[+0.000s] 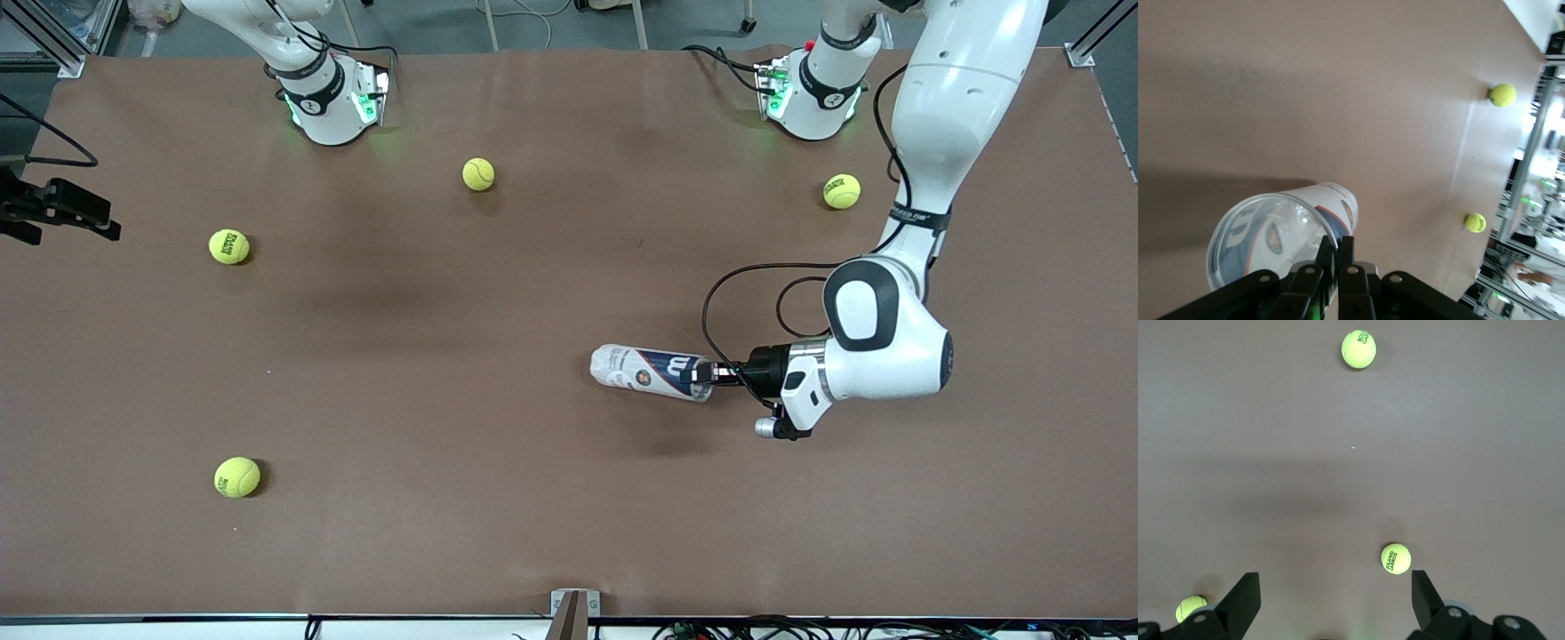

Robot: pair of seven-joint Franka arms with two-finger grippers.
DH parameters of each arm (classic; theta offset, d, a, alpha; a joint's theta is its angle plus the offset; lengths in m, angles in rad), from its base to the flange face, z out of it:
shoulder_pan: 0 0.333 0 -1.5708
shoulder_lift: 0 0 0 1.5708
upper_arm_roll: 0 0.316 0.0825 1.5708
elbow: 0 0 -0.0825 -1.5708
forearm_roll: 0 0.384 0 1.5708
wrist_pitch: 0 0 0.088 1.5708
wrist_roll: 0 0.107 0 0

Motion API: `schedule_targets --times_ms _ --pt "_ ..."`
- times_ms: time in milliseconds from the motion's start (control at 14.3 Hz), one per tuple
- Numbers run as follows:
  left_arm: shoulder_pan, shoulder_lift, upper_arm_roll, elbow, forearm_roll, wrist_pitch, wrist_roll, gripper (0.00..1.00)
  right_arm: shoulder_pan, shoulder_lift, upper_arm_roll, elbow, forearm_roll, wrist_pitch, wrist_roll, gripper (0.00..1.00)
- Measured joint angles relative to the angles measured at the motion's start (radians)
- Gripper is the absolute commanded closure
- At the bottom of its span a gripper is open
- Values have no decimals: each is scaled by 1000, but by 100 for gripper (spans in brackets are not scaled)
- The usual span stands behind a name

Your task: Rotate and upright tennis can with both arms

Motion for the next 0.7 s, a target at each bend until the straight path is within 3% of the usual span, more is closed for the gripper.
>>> schedule_targets --times_ms 280,700 --pt "-71 -71 -14 20 245 -4 -319 100 0 -24 1 -12 0 -1 0 0" --pt "-278 -84 -20 154 703 -46 -954 100 1 -60 3 -14 0 -17 0 0"
